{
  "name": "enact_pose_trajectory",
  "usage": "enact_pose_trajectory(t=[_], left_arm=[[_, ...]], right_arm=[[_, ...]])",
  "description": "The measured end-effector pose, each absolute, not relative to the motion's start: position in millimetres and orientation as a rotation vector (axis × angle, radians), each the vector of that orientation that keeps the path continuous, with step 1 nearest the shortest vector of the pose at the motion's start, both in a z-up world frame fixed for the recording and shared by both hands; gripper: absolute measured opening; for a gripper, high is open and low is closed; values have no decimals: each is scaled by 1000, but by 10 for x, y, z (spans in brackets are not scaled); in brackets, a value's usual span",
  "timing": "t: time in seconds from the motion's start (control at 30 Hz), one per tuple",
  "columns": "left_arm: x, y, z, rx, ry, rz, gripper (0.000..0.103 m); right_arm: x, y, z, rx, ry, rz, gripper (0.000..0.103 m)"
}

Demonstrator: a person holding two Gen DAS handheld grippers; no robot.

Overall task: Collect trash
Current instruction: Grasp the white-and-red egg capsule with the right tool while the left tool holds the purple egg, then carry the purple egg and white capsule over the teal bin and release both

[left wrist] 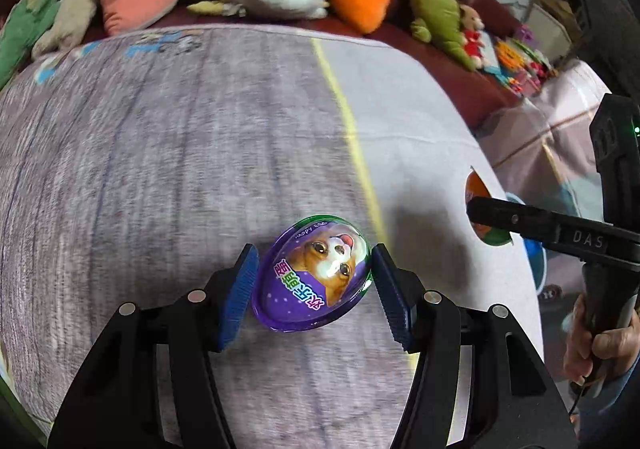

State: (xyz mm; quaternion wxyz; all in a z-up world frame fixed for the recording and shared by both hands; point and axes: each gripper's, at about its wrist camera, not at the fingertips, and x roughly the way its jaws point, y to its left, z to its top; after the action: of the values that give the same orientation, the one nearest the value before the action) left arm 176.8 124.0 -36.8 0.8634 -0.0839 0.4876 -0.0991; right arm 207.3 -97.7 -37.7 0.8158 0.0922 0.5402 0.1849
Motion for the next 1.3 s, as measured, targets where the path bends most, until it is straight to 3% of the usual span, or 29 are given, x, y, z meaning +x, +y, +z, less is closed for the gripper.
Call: enact_pose_trajectory(t=[0.63, 1.3], left_arm=[[1568, -509, -111, 54, 1024, -394, 60], [1453, -1969, -210, 228, 1066, -542, 60]], right_arm=[[1270, -2888, -39, 432, 967, 188, 52], [635, -4423, -148, 616, 865, 19, 52]])
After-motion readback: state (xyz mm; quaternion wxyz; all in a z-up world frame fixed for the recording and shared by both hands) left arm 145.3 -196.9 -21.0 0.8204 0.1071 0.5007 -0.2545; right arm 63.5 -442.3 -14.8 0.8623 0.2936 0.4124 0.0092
